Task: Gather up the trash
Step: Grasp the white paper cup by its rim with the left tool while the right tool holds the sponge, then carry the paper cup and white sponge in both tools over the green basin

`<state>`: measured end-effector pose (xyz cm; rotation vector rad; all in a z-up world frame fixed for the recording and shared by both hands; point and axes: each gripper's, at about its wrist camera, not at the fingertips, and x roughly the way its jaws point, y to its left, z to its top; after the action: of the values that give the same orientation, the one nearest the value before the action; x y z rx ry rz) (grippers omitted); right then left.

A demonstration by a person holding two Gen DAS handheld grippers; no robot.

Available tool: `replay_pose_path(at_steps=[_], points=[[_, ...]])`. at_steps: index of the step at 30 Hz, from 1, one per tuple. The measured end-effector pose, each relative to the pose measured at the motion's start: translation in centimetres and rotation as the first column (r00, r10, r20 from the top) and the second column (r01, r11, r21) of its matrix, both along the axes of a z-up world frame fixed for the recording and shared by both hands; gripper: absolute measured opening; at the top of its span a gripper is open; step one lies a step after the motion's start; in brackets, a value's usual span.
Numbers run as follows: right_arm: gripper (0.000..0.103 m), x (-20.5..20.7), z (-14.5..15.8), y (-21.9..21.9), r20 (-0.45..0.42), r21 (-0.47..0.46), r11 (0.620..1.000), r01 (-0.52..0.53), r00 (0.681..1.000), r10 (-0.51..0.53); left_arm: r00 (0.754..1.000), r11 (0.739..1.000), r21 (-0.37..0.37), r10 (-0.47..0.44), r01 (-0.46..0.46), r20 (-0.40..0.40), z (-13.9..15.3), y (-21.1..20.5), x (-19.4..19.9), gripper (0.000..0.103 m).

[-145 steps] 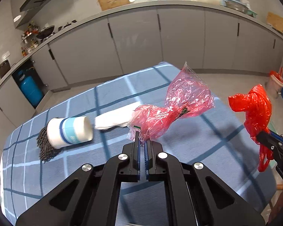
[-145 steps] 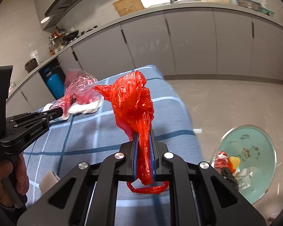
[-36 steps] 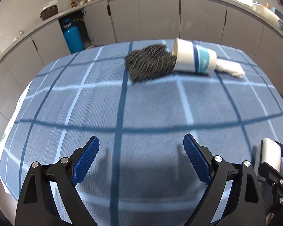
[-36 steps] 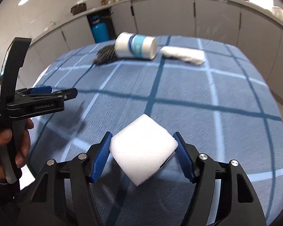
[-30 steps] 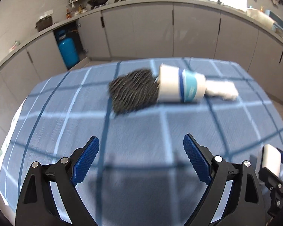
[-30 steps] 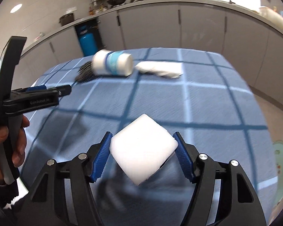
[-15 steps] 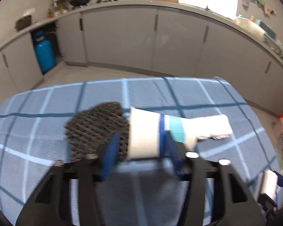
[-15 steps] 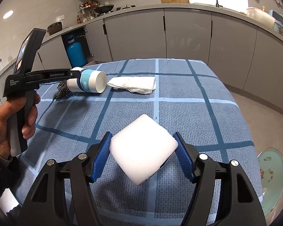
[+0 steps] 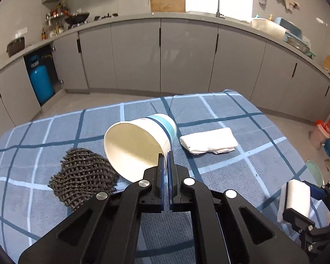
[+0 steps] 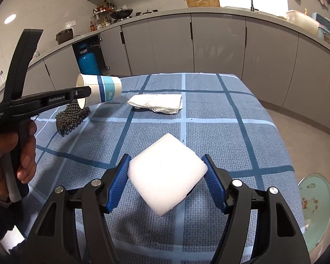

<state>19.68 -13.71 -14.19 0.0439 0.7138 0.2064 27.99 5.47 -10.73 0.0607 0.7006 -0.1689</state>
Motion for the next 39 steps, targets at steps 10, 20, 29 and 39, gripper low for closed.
replay_pose_path(at_steps=[10,20,29,39], points=[[0.065,-1.6,1.4,-2.5,0.05,0.012,0.998,0.067,0.996,-0.068,0.992,0.994,0.1,-0.05,0.038,0.117,2.9,-4.2,-4.2,0.004],[0.065,-3.5,1.8,-8.8,0.074,0.025,0.979,0.202,0.976,-0.203,0.971,0.975,0.106,-0.207,0.195,0.119,3.5,-11.2,-7.0,0.004],[0.065,-6.4,1.0,-17.1,0.065,0.021,0.933,0.358,0.931,-0.359,0.931,0.935,0.113,-0.348,0.336,0.113,3.1,-18.8,-9.0,0.004],[0.065,-9.0,-0.5,-24.7,0.04,0.014,0.872,0.49,0.871,-0.49,0.862,0.867,0.118,-0.496,0.484,0.106,2.3,-26.7,-11.8,0.004]])
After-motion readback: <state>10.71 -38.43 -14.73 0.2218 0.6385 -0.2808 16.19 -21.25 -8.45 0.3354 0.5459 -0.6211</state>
